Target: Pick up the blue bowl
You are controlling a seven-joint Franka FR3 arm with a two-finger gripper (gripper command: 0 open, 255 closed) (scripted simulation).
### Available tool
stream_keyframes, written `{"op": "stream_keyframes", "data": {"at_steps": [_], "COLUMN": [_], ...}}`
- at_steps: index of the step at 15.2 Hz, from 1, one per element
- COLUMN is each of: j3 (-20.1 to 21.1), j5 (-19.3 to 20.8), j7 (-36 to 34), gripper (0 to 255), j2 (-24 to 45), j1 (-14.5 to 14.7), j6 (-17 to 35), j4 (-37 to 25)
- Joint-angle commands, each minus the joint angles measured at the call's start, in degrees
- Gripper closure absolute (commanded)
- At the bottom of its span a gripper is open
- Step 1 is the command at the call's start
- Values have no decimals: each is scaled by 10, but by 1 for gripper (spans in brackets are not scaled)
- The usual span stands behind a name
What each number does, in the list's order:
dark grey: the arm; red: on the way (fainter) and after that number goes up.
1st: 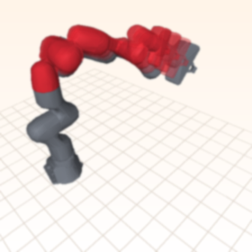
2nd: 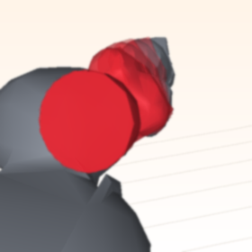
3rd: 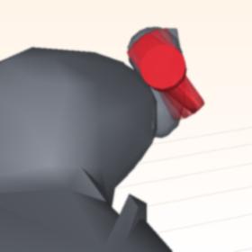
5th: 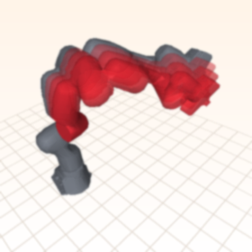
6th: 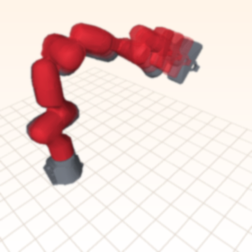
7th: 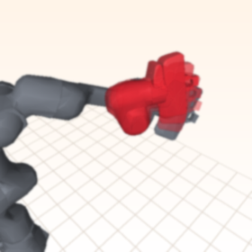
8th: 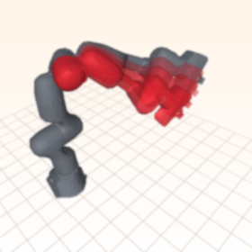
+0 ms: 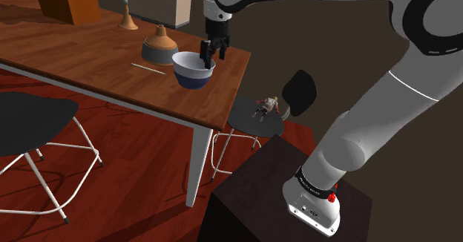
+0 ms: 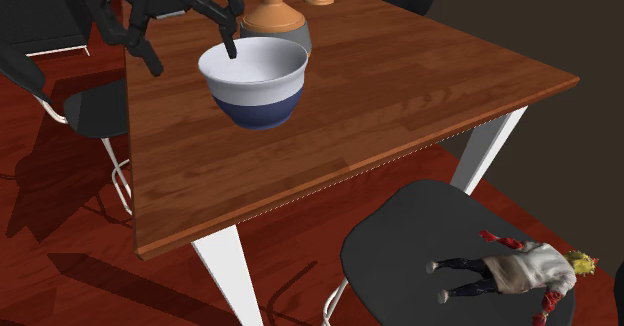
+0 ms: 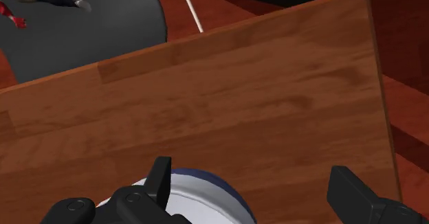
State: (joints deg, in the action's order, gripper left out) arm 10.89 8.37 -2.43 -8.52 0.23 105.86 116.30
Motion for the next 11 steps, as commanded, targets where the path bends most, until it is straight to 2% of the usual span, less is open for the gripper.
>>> {"op": "stream_keyframes", "data": {"at_steps": [1,11], "j3": [7,18], "j5": [13,80], "j7": [-13,-56], "gripper": [0,0], "j2": [46,260], "j1": [2,31], "j6": [9,11], "j4": [-40,-255]}}
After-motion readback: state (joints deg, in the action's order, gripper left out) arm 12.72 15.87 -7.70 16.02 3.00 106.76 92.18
